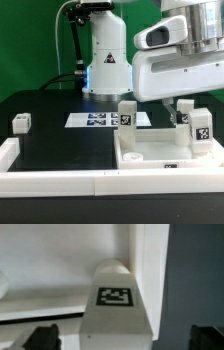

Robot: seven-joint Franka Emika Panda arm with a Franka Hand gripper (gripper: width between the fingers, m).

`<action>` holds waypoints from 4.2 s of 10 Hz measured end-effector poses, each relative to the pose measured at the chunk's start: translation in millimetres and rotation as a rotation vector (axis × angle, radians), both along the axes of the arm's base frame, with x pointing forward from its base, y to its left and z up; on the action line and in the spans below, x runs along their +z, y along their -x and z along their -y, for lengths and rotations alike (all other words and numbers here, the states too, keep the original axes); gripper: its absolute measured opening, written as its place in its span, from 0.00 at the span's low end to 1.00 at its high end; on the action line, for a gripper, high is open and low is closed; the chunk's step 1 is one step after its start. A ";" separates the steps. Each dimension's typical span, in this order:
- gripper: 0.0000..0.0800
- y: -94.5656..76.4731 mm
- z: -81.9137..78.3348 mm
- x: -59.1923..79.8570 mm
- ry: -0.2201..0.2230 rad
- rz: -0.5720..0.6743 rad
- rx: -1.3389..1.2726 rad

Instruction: Assemble square table

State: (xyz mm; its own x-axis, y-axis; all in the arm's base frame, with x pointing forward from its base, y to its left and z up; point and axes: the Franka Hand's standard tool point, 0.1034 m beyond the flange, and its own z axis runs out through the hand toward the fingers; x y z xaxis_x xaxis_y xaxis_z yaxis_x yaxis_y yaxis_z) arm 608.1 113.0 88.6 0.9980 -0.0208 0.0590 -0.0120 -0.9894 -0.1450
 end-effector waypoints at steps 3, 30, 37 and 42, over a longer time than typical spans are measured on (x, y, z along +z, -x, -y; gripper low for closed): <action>0.78 -3.2 3.6 -3.7 0.008 0.023 0.001; 0.79 -4.7 7.0 -5.0 -0.075 -0.066 -1.010; 0.81 -6.5 -1.5 -2.1 0.001 -0.001 -0.498; 0.81 -5.4 -3.0 -2.9 0.078 0.036 -0.115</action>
Offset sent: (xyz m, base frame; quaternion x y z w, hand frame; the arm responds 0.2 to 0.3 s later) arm 0.0000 0.0000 0.0000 0.0000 0.0000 0.0000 1.0000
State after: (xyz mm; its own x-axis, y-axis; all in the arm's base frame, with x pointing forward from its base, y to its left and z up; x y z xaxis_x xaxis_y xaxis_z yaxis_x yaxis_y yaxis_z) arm 613.5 116.0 85.7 0.9865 -0.1292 0.1006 -0.1225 -0.9900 -0.0705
